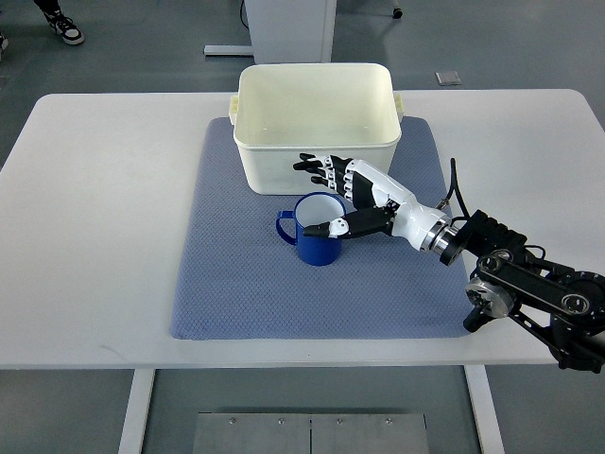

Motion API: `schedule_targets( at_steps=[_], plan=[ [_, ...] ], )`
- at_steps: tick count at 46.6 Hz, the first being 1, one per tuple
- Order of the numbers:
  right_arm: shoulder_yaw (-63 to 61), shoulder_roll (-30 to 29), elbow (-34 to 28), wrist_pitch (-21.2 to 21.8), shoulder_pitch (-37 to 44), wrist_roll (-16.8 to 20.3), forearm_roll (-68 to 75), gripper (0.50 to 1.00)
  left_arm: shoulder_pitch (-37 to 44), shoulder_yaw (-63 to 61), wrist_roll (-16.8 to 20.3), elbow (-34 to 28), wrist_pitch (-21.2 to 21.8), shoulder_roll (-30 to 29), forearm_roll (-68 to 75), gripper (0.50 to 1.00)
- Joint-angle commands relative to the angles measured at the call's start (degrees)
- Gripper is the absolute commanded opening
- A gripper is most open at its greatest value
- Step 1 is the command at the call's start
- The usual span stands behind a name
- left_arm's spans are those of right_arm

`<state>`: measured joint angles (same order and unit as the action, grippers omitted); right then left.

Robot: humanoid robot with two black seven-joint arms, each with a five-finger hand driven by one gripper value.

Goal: Place cup in box with right hand
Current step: 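Close the right hand fingers around the blue mug's body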

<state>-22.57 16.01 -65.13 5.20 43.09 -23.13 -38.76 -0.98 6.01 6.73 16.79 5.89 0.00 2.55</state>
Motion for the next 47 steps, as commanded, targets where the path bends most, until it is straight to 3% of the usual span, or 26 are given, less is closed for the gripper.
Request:
schedule_targets(
  at_steps=[1,27,47],
  plan=[
    [0.42,-0.19,0.44,-0.02,-0.20,0.01,0.00,0.987,0.01,0.05,0.04,0.00,0.00,0.00,0.00,1.000],
    [2.62,-2.92,4.49,-3.53,-1.34,0.80,0.08,0.987,0.01,-0.04,-0.05,0.00,0.00,0.00,0.00,1.000],
    [2.88,-4.68,5.28,-5.82,-1.34,3.70,0.79,0.985,0.01,0.05,0.04,0.00,0.00,0.00,0.00,1.000]
  ],
)
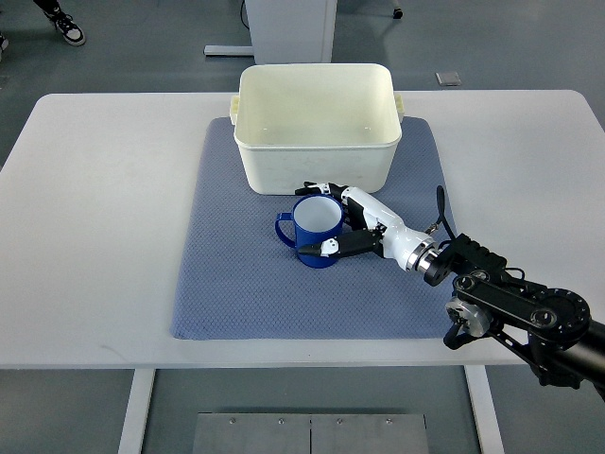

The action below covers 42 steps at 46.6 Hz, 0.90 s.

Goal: Place cup in box with right hand
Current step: 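Close the right hand fingers around the blue mug's body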

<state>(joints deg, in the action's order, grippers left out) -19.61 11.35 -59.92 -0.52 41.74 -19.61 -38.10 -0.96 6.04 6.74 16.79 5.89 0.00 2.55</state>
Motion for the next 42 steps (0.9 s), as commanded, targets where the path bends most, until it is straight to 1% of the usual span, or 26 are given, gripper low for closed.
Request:
schedule_targets(
  at_steps=[1,25,30,34,37,42],
  plan=[
    [-0.08,-0.01,0.06,-0.18,0.00,0.19,0.13,0.985,0.00,-0.06,-0.06,0.00,0.00,0.00,0.00,1.000],
    [-0.08,-0.63,0.85,-0.27,-0.52,0.28,0.22,0.981,0.00,-0.06,-0.06,0.00,0.00,0.00,0.00,1.000],
    [-0.08,-1.42,2.08,-0.27,-0.79,0.19,0.22,0.968,0.00,0.03,0.02,0.00,0.00,0.00,0.00,1.000],
    [0.01,-1.77,2.87,-0.18,-0.79,0.10,0.22,0.941,0.00,0.03,0.02,0.00,0.00,0.00,0.00,1.000],
    [0.01,-1.86,2.96,-0.18,-0.79,0.10,0.22,0.912,0.00,0.03,0.02,0.00,0.00,0.00,0.00,1.000],
    [0.97,-1.77,2.96,-0.09,-0.79,-0.07,0.22,0.826,0.00,-0.06,-0.06,0.00,0.00,0.00,0.00,1.000]
  ],
)
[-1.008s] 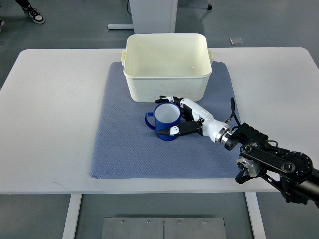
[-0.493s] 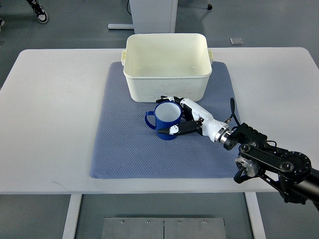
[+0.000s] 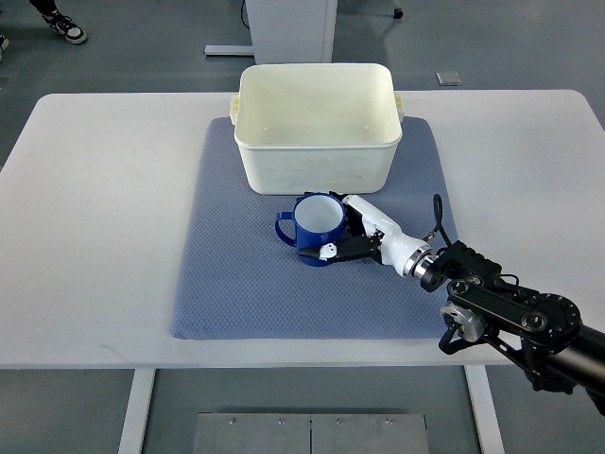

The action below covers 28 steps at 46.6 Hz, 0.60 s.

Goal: Place cup in box with right hand
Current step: 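Close the right hand fingers around the blue mug's body, then lift the blue mug with the right hand above the box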

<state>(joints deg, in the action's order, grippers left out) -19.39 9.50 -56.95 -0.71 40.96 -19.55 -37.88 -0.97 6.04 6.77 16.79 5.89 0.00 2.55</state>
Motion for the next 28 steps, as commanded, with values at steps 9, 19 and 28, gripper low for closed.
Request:
schedule_targets(
  at_steps=[9,19,28],
  plan=[
    [1.90,-0.01,0.00,0.19,0.00,-0.58,0.00,0.500,0.00,-0.06,0.00,0.00,0.00,0.00,0.00,1.000],
    [1.82,-0.71,0.26,-1.48,0.26,-1.54,0.00,0.500,0.00,-0.06,0.00,0.00,0.00,0.00,0.00,1.000],
    [1.82,2.18,-2.28,-1.05,0.88,-4.18,0.00,0.500,0.00,-0.06,-0.01,0.00,0.00,0.00,0.00,1.000]
  ],
)
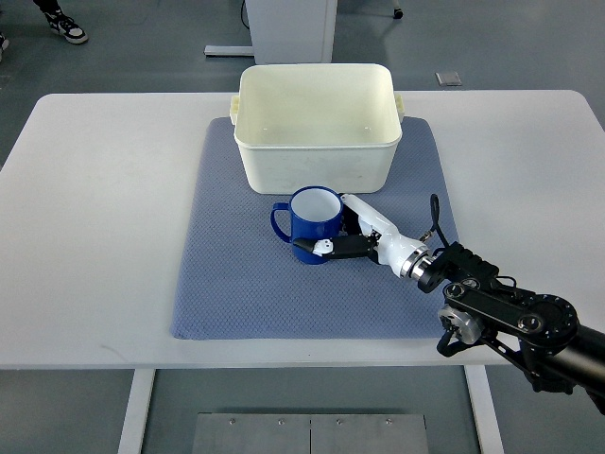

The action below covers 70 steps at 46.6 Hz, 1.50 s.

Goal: Place cup in box with right hand
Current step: 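Lift the blue mug with the right hand above the box, then lower the held mug into the cream box with the right hand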

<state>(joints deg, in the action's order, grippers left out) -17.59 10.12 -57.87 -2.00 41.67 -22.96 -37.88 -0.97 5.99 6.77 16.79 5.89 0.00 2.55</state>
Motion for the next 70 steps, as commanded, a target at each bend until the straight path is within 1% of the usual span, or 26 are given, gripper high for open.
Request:
schedule_targets(
  at_steps=[1,6,12,21,28,33,34,36,47,54,60,70],
  plan=[
    [0.01,2.27,-2.23,0.33,0.17,-1.12,0.00,0.500,0.00,0.07,0.00,0.00,0.00,0.00,0.00,1.000],
    [0.01,6.05,-7.51,0.16,0.34,-2.09,0.00,0.500,0.00,-0.02,0.00,0.00,0.00,0.00,0.00,1.000],
    [-0.08,11.32,-13.31,-0.02,1.05,-2.09,0.00,0.500,0.00,0.07,0.00,0.00,0.00,0.00,0.00,1.000],
    [-0.70,19.50,-20.34,0.07,2.98,-2.09,0.09,0.500,0.00,0.07,0.00,0.00,0.00,0.00,0.00,1.000],
    [-2.63,23.63,-21.67,0.33,6.49,-1.56,0.53,0.500,0.00,0.07,0.00,0.00,0.00,0.00,0.00,1.000],
    [-3.51,25.13,-21.58,0.68,9.49,-0.95,1.93,0.500,0.00,0.07,0.00,0.00,0.00,0.00,0.00,1.000],
    [-3.59,25.83,-21.40,0.77,12.10,0.36,2.98,0.500,0.00,0.07,0.00,0.00,0.00,0.00,0.00,1.000],
    [-3.60,26.01,-21.14,0.68,13.78,1.25,3.69,0.500,0.00,0.07,0.00,0.00,0.00,0.00,0.00,1.000],
    [-3.60,24.25,-17.54,0.60,20.47,4.50,6.15,0.500,0.00,0.07,-0.09,0.00,0.00,0.00,0.00,1.000],
    [-3.51,18.11,-10.87,0.42,23.28,6.17,6.24,0.500,0.00,-0.02,0.00,0.00,0.00,0.00,0.00,1.000],
    [-3.51,13.36,-4.80,0.51,24.60,6.43,6.24,0.500,0.00,-0.02,0.00,0.00,0.00,0.00,0.00,1.000],
    [-3.33,5.62,3.55,0.42,25.39,6.44,5.98,0.500,0.00,0.07,0.00,0.00,0.00,0.00,0.00,1.000]
  ],
)
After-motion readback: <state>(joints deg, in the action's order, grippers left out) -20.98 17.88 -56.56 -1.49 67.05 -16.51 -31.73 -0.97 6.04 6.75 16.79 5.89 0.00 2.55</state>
